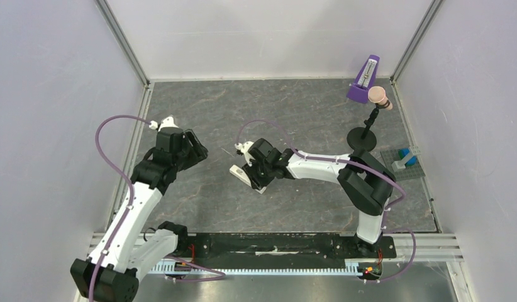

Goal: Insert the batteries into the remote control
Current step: Turn over the remote control at the center of the board.

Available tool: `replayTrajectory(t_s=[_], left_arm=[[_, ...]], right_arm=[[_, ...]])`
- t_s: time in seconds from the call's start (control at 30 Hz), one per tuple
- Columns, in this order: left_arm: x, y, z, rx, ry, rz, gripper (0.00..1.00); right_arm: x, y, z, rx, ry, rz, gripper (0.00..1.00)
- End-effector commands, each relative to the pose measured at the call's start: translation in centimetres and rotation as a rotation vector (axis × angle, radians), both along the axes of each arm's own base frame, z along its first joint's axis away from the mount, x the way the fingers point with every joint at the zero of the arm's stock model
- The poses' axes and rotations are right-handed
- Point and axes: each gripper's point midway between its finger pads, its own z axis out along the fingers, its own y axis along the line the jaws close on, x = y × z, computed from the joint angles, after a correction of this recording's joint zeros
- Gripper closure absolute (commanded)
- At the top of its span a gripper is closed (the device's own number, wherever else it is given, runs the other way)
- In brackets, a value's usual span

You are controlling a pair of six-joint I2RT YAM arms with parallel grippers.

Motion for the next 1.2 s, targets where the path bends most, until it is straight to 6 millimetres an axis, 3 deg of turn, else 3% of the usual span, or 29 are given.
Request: replayTrajectory(t_s=[0.0, 0.27, 0.33, 0.5, 0.67, 0.8, 0.97, 1.17], left_arm=[[0.0, -0.6, 2.8, -0.069, -0.103, -0.009, 0.32], [-0.8, -3.3, 6.6, -0.190, -0.233, -0.153, 0.30], [-1.0, -4.2, 7.4, -0.225, -0.263, -0.203, 0.30], [-2.0, -7.5, 10.5, -0.350, -0.393, -0.393, 0.24], [-2.4, -8.8, 13.2, -0.455, -0.502, -0.447, 0.22], [-2.2, -9.2, 15.1, -0.518, -0.579, -0.452, 0.21], [-2.0, -9.6, 17.4, -0.646, -0.668, -0.441, 0.21], [-1.2, -10.4, 16.7, -0.763, -0.638, -0.428, 0.33]], right_arm=[[1.7, 2.6, 5.1, 0.256, 0.071, -0.079, 0.79], [2.7, 4.5, 12.7, 0.623, 0.294, -0.118, 0.80], [2.9, 4.9, 15.7, 0.740, 0.333, -0.113, 0.79], [2.0, 5.4, 22.7, 0.983, 0.440, -0.070, 0.80], [0.2, 5.2, 28.5, 1.165, 0.531, 0.017, 0.79], [-1.2, 4.4, 31.0, 1.256, 0.599, 0.067, 0.78], [-2.3, 3.7, 32.2, 1.309, 0.650, 0.104, 0.78], [-3.0, 3.4, 32.4, 1.324, 0.690, 0.116, 0.78]])
